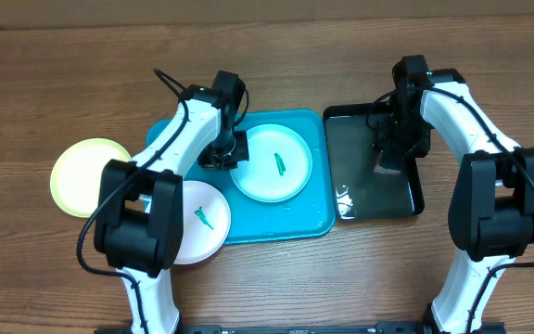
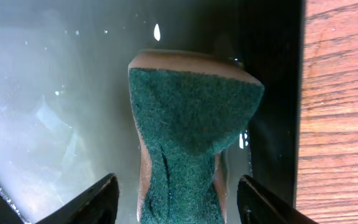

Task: Clean dirty plates on tray and stack at the side
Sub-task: 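Move the right gripper to the black tray and grasp the green sponge, then dip and wet the sponge in the black tray water with the right gripper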

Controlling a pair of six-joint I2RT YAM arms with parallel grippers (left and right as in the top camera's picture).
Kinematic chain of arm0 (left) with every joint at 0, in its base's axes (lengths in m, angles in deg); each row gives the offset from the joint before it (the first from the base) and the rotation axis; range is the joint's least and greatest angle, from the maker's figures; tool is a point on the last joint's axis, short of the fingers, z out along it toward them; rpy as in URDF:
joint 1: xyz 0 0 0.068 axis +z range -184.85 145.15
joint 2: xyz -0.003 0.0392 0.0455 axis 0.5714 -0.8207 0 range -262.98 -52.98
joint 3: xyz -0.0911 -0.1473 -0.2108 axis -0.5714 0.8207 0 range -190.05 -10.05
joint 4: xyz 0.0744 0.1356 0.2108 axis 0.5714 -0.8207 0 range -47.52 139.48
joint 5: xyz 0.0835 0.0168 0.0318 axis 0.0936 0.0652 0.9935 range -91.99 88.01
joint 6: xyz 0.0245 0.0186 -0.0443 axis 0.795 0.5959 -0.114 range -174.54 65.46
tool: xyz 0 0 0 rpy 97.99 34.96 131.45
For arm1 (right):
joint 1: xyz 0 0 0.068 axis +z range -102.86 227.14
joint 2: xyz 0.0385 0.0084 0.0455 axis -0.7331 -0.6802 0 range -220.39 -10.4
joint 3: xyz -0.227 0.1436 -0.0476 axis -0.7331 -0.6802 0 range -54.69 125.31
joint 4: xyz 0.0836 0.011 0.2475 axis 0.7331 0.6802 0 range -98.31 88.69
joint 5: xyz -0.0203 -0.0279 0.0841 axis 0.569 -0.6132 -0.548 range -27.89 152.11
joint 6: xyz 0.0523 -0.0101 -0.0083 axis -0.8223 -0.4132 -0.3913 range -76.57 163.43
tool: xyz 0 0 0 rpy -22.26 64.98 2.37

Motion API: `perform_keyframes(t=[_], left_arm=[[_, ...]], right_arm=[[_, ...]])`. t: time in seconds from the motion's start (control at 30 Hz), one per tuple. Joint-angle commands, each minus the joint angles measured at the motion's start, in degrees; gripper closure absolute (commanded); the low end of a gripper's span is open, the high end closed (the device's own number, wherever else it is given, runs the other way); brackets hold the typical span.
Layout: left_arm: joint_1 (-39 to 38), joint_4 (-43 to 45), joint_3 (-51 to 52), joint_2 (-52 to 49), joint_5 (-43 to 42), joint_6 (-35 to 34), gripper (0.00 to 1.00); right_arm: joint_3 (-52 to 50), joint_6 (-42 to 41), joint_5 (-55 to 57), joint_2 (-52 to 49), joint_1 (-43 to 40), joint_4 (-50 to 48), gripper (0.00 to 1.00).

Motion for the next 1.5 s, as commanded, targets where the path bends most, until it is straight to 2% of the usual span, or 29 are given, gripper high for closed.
perform_keyframes(t=[0.0,0.37,0.47,0.6,0.7,0.8,1.13,1.2,1.33,1.47], left_arm=[[-0.37,-1.03,0.48,4.35,2.73,0.72,0.96],[-0.39,-1.42,0.55,4.33,3.61,0.48,0.96],[-0.39,-1.66,0.55,4.31,3.61,0.50,0.96],[-0.39,-2.67,0.61,4.31,4.00,0.57,0.96],[-0.39,-2.78,1.11,4.28,4.74,0.52,0.96],[-0.39,-2.21,2.14,4.28,4.85,0.50,0.96],[-0.39,2.12,6.12,4.28,4.61,-0.22,0.94],[-0.39,2.32,6.16,4.28,4.59,-0.61,0.94],[-0.39,2.95,6.16,4.28,4.37,-0.63,0.85],[-0.39,3.21,6.19,4.28,3.58,-0.61,0.86]], right_arm=[[-0.28,-0.28,-0.70,1.53,0.28,0.07,0.39],[-4.70,-0.28,-2.01,1.53,0.28,-4.96,0.41],[-4.31,-0.28,-3.61,1.55,0.31,-5.29,0.56],[-3.98,-0.28,-3.85,1.55,0.31,-5.09,0.57],[-3.98,-0.28,-3.87,1.55,0.31,-4.90,0.64],[-3.98,-0.28,-3.85,1.55,0.35,-4.90,0.66],[-1.92,-0.26,-3.63,1.55,0.50,-3.52,0.96],[-1.86,-0.24,-3.63,1.55,0.50,-3.54,0.96],[-1.01,-0.24,-3.63,1.64,0.50,-2.27,0.96],[0.15,-0.02,-3.65,1.66,0.50,-1.36,0.96]])
